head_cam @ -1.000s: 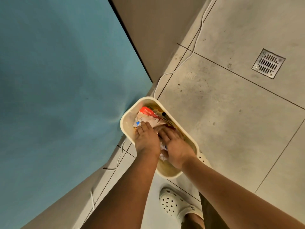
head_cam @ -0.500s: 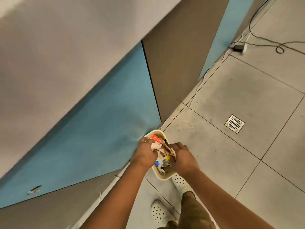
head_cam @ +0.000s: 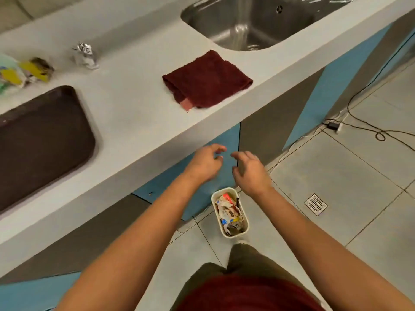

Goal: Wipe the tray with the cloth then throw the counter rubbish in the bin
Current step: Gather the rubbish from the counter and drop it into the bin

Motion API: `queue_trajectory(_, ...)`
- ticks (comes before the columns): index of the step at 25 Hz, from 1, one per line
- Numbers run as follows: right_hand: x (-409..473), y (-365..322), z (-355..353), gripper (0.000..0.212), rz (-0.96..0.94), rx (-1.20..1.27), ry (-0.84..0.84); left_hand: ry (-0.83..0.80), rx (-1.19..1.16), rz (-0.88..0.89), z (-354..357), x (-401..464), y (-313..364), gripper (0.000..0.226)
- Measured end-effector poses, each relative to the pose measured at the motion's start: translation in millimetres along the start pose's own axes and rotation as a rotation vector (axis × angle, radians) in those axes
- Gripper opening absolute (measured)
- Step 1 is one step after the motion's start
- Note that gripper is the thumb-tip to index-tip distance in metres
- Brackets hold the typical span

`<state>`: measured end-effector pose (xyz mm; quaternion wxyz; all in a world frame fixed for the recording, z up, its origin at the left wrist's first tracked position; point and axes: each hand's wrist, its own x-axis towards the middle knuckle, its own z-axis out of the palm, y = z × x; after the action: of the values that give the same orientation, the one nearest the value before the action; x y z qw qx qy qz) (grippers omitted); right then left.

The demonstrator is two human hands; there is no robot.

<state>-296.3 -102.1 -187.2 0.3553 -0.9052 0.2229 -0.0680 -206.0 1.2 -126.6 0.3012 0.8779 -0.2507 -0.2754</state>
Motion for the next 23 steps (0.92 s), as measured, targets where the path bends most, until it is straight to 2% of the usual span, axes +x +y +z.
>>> queue_trajectory(5,28,-50,-50,0.036,-0.243,0.037,0.111,0.264,-0.116,0.076,-78,-30,37,0.032)
queue_trajectory(10,72,-99,-73,0.035,-0.462,0.054,0.114,0.443,-0.210,0.027,-123,-37,47,0.030)
queue_trajectory(18,129,-163,-59,0.035,-0.592,0.079,0.036,0.628,-0.289,-0.108,-177,-47,15,0.031)
queue_trajectory(23,149,-185,-21,0.033,-0.569,0.094,-0.090,0.682,-0.319,-0.167,-211,-45,-36,0.032)
